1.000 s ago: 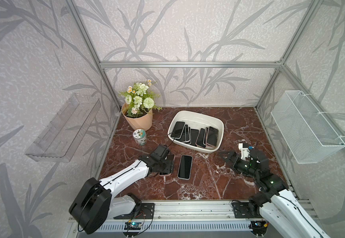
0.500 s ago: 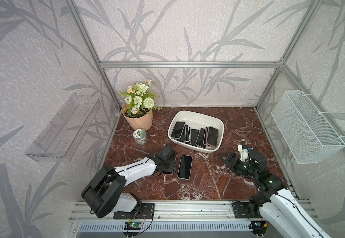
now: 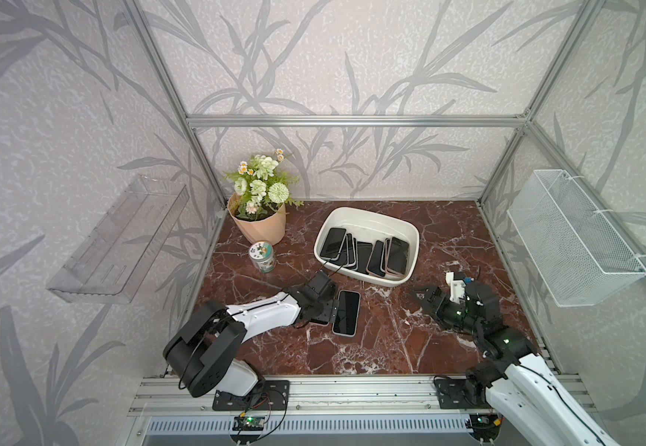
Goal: Take the phone out of the storage box
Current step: Place the phone at the center of the board.
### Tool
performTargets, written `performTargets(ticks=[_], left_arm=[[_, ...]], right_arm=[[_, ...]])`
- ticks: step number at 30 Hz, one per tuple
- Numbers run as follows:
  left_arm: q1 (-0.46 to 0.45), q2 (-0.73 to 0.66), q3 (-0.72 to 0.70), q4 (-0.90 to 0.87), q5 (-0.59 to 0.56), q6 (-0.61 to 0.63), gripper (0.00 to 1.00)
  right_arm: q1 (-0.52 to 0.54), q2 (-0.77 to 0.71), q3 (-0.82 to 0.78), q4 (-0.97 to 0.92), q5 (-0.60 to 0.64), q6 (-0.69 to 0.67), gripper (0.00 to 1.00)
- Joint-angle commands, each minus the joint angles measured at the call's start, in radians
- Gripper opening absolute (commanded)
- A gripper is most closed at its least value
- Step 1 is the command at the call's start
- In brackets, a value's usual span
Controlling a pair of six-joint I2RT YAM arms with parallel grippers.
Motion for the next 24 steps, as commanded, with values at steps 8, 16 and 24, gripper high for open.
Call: performTargets(ticks=[8,16,24], left_arm=[[-0.006,-0.028,-0.002,-0.028,0.136,-0.046,0.93],[-0.004,-0.117,-0.023,-0.035,0.163,-0.068,0.93],[0.007,-0.243,-0.018,-0.103,0.141,-0.07,0.99]], right_arm=[[0.004,-0.042,-0.001,-0.049,0.02,-0.015,0.99],[0.004,-0.043,0.028,-0.085,0.022,-0.026,0.99],[0.006,-0.03,0.071,-0.112,0.015,-0.035,0.99]])
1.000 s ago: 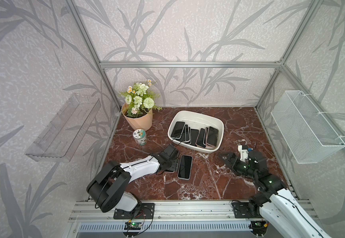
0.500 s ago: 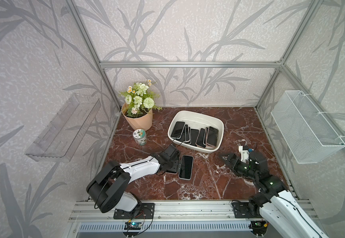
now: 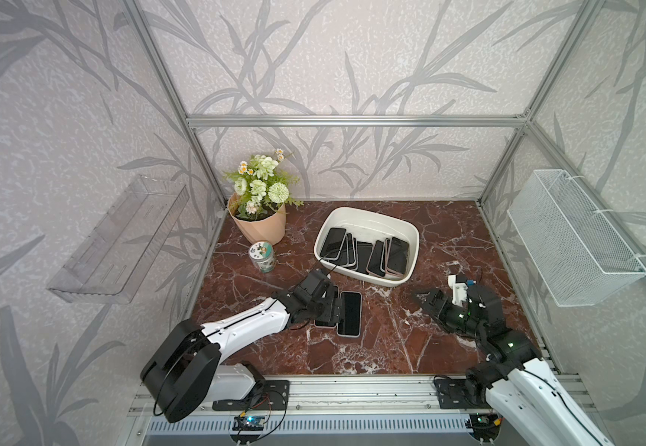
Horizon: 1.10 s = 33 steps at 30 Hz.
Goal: Take the phone out of the storage box
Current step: Place the phone at the center of the board, then pick up the phone from the storage box.
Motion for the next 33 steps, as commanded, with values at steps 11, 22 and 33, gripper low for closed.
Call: performTargets(ticks=[11,22,33], left_arm=[[0.016,-0.5,-0.022,-0.137,-0.071,-0.156,1.0],[0.017,-0.597,-0.032,-0.168,-0.076,-0.198,1.0],[0.04,-0.623,-0.062,-0.175,-0.089,-0.164,1.0]], right_arm=[[0.013,0.119,0.139,-0.105,-0.011,-0.133,0.99],[0.039,0.563,0.392,0.082,-0.152,-0.22,1.0],[0.09,1.064,0.758,0.223,-0.277,-0.184,1.0]])
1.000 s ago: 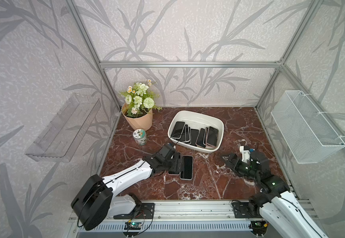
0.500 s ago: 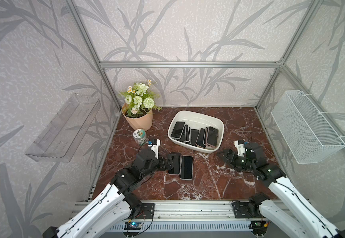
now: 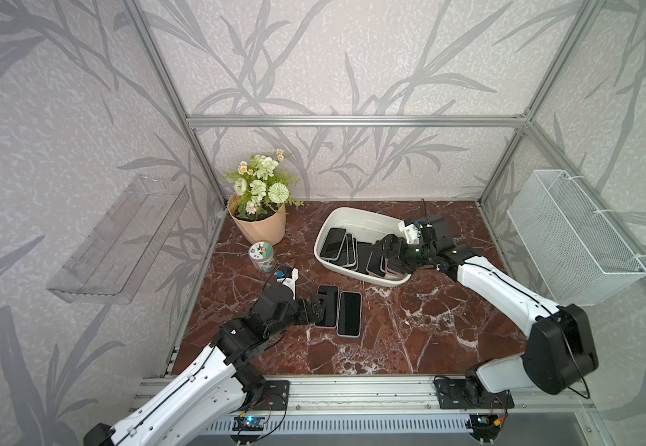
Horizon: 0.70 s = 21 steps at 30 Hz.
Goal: Take the phone out of the storage box
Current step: Pick up the phone from the storage box.
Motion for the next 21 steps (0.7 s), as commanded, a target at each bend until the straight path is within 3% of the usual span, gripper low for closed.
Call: performTargets(ticks=[1,16,21], left_arm=[[0.013,-0.01,0.016,-0.028,-0.019,0.029,1.0],[0.056,-0.024,-0.007,-0.056,-0.063,0.0,1.0],[0.067,-0.004,0.001,-0.06,-0.052,0.012,1.0]], right_arm=[[0.025,0.126,0.098,0.069,-0.071,0.017,1.0],[0.056,0.604,0.53,-0.08,-0.09,-0.061,0.95],[0.06,0.698,0.609,-0.064,-0.102,-0.039,0.84]])
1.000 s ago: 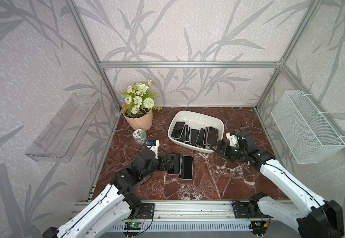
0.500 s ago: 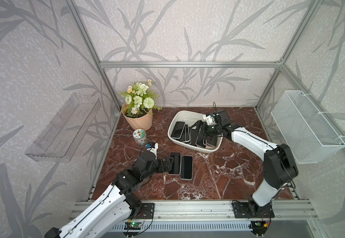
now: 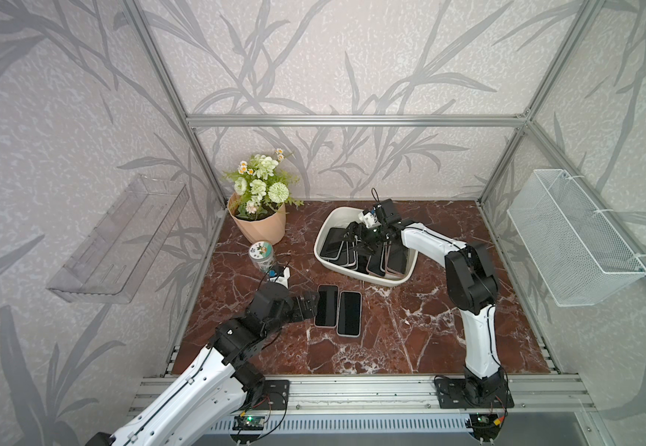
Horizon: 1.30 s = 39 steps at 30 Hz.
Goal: Take the phone out of the storage box
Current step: Pick up the phone from the storage box.
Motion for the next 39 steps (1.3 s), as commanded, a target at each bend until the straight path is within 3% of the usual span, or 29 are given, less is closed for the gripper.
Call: performTargets(ticks=[1,10,17,28,39], left_arm=[[0.01,0.012,0.001,-0.019,-0.007,0.008,1.0],[0.029,0.012,0.007,-0.035,0.008,0.025,1.0],[0.038,0.014,0.018,-0.047,0.01,0.044,1.0],[0.047,0.034,0.024,-0.041,0.038,0.044,1.0],[0.051,-0.008,0.007,-0.071,0.029,0.039,1.0]], right_arm=[[0.007,0.045,0.05,-0.011,-0.021,0.01,0.82],[0.044,0.106,0.098,-0.005,-0.001,0.017,0.75],[0.063,0.006,0.089,-0.126,0.204,-0.12,0.75],[0.112,0.071,0.198,-0.155,0.135,-0.087,0.74],[0.118,0.116,0.222,-0.211,0.229,-0.049,0.74]])
